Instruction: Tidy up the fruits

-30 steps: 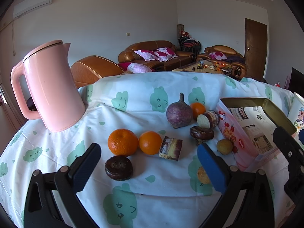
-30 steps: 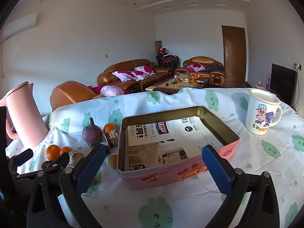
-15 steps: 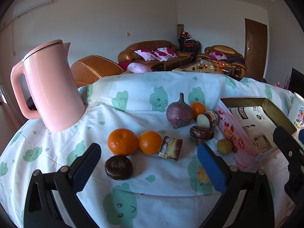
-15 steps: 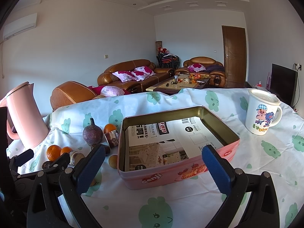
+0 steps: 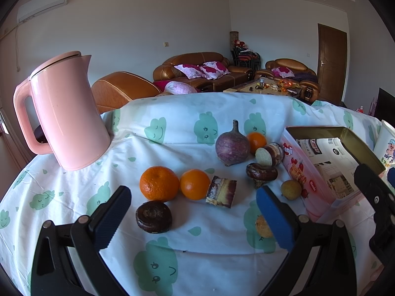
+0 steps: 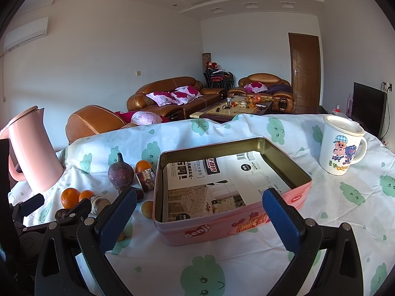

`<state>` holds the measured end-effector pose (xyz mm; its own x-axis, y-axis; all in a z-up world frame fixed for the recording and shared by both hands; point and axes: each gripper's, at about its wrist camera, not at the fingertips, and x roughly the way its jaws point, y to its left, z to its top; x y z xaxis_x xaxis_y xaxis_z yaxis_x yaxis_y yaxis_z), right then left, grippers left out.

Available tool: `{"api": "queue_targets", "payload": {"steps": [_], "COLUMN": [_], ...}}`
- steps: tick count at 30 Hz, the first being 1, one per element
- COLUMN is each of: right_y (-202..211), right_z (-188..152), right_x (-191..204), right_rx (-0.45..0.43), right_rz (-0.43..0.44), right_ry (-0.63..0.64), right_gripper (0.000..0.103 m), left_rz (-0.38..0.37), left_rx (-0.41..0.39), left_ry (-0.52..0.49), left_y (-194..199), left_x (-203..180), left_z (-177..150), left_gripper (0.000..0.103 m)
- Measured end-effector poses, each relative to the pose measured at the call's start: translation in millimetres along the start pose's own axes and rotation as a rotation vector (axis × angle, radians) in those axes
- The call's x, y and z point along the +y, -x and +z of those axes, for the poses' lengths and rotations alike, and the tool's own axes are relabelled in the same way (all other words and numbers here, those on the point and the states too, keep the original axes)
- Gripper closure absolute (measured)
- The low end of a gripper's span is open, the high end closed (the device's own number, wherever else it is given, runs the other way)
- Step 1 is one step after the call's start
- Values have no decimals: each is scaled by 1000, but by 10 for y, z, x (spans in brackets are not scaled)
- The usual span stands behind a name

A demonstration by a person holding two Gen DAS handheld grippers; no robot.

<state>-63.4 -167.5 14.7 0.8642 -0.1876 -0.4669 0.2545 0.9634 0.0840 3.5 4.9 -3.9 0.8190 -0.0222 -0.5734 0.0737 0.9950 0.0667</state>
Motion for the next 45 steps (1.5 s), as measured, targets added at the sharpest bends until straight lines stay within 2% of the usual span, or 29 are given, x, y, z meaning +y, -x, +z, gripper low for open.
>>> {"api": "queue_targets", "payload": {"steps": [10,14,19,20,22,24,25,27,29,32,34,37,42,43,44,45], "right_y": [7,1,29,30,8,-69,-117,-172,-182,-270,-400,-573,-615,-609,-608,-612], "right_z": [-5,-18,-40,-43,-61,-98,-126,-172,-207,-253,-274,-310,-318,-323,-327,-331], "right_x": [10,43,148,188,280,385,435,524,601,714,784,879,915,914,913,906], "right_rx": [-3,6,11,17,48,113,153,210,230,287,350,422,441,443,442,446], "right_rz": [11,42,125,144,196,262,296,360,382,392,392,407,400,407,409,415], "right_ry": [1,10,47,62,95,123,132,142,157,191,203,209,210,211,211,208], "right_gripper": [1,1,2,5,23,55,60,61,61,61,61,61,62,63,71,76], "left_rz": [-13,39,127,121,119,133,138,146,100,-48,-113,-126,-180,-182,-179,-174], "left_rx": [21,1,-41,-34,-21,-13,-8,8,31,102,162,213,236,242,247,254], "left_ry": [-22,11,68,78,89,89,89,89,97,128,122,61,-22,-38,-51,-60], "left_y": [-24,-2,47,44,45,41,27,8,-16,-76,-136,-182,-184,-190,-212,-243], "left_x": [19,268,682,758,878,958,1003,1084,1178,1220,1159,974,713,664,652,626], "left_z": [6,103,194,203,204,198,200,198,199,170,134,86,23,6,-2,-9], "left_gripper": [0,0,0,0,0,0,1,1,3,7,16,26,30,30,31,39]}}
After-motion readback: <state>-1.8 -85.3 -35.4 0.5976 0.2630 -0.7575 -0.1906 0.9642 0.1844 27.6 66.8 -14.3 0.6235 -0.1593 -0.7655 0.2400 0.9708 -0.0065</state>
